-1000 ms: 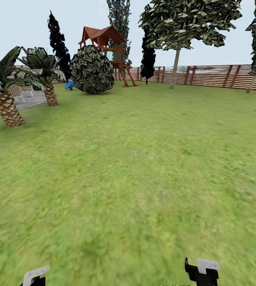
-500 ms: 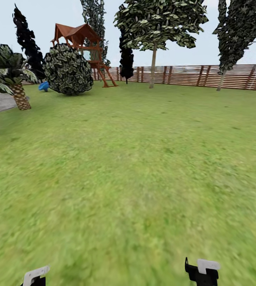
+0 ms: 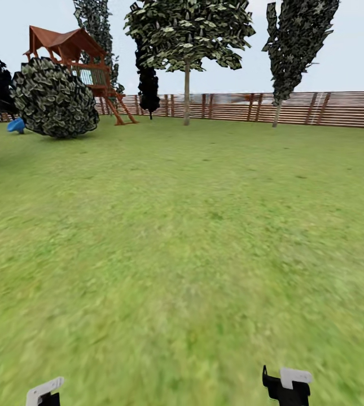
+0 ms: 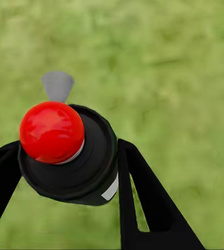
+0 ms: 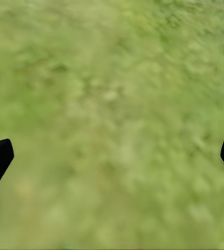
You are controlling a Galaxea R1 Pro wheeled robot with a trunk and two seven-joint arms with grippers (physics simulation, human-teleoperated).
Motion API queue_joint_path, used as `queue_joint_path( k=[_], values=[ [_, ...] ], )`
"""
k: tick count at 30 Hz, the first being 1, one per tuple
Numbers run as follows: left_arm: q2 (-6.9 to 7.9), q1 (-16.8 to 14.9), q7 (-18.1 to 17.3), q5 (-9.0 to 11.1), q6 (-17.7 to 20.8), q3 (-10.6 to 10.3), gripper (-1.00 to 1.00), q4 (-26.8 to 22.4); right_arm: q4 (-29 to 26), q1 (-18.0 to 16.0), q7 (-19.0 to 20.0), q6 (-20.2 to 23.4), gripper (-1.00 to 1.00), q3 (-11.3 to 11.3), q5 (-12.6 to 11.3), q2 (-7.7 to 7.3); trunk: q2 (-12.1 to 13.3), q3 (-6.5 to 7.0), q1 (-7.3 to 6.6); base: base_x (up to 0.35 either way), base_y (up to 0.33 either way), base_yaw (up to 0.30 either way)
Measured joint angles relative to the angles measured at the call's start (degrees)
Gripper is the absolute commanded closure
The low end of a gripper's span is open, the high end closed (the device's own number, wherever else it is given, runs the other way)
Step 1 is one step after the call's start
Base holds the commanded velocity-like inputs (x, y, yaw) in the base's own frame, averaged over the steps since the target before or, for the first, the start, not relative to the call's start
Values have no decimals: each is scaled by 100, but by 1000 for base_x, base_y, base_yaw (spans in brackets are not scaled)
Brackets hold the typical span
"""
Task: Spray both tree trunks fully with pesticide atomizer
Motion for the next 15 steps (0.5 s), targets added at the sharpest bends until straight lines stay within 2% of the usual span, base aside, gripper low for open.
queue_joint_path(
  k=[6, 13, 15],
  values=[
    [-7, -1, 0, 0, 0, 6, 100, 0, 0, 0, -4, 0, -100, 0, 0, 3, 0, 0, 0, 338, 0, -274],
    [2, 3, -1, 0, 0, 13, 100, -1, 19, -1, 27, 9, -100, 9, 39, 4, 0, 0, 0, 338, 0, -27],
    [2, 1, -1, 0, 0, 12, 100, -1, 168, -1, 32, 7, -100, 13, 49, 3, 0, 0, 0, 338, 0, 0]
  ],
)
